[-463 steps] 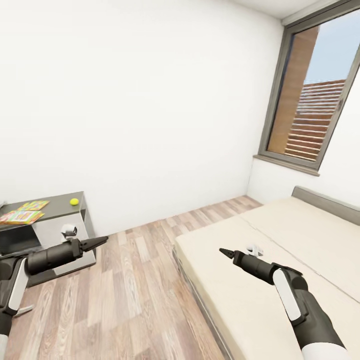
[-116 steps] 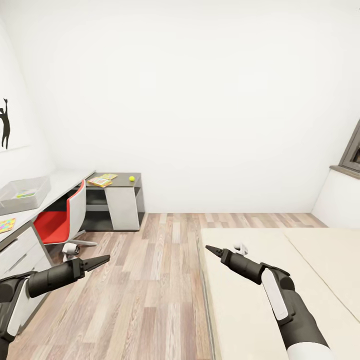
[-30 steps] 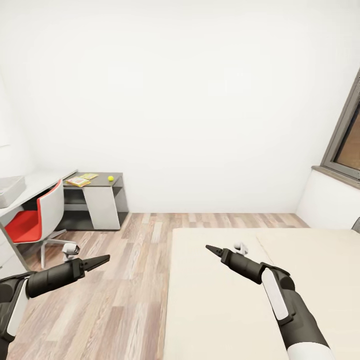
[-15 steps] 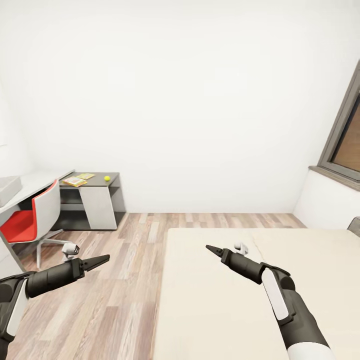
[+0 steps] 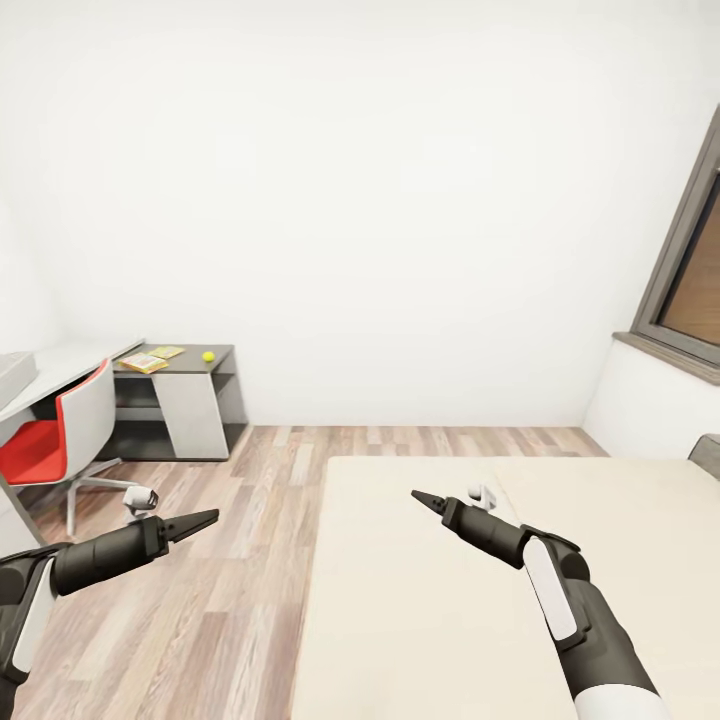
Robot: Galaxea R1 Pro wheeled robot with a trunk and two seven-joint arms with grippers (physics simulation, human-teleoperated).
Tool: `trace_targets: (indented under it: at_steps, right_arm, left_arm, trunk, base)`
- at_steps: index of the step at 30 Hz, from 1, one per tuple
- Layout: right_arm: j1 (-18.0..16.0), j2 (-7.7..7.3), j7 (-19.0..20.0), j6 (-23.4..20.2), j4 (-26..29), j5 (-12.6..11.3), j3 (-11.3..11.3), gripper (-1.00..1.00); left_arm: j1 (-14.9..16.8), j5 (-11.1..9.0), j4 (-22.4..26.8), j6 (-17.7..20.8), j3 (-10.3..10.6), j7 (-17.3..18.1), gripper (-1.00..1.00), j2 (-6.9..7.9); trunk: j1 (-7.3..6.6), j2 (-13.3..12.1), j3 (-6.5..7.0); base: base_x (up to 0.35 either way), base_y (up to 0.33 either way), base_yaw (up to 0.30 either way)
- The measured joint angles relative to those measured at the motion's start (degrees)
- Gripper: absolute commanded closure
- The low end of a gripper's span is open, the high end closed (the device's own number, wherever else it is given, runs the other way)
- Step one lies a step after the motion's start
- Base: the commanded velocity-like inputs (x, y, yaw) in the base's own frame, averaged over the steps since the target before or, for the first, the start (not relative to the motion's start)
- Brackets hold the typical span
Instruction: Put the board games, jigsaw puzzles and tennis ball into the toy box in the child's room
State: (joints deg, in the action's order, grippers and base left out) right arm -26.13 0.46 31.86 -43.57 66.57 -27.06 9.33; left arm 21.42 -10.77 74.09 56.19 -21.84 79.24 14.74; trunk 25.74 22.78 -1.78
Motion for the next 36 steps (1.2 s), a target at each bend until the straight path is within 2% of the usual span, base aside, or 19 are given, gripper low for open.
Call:
trace_targets:
  at_steps: [14,22,36]
  right_arm:
    - [0.00,-0.02,-0.61,0.01,-0.05,0.00,-0.17,-1.00]
    - [0.00,-0.14,-0.62,-1.23,-0.10,0.00,0.01,-1.00]
    - [-0.08,-0.08,-0.63,-1.49,-0.22,0.06,0.02,-1.00]
  left_arm:
    - [-0.01,0.07,0.01,0.24,-0.25,0.00,-1.00,0.11]
    - [-0.02,0.05,0.00,0.59,-0.31,0.00,-1.00,1.02]
    - [-0.02,0.05,0.00,0.62,-0.48,0.00,-1.00,1.12]
  trunk:
    - [0.00,0.01,0.00]
    - [0.00,0.01,-0.05]
    - [0.01,0.00,-1.19]
  base:
    - [0.000,-0.058,0.000]
    - [0.000,-0.001,0.000]
    - [0.000,0.000,0.000]
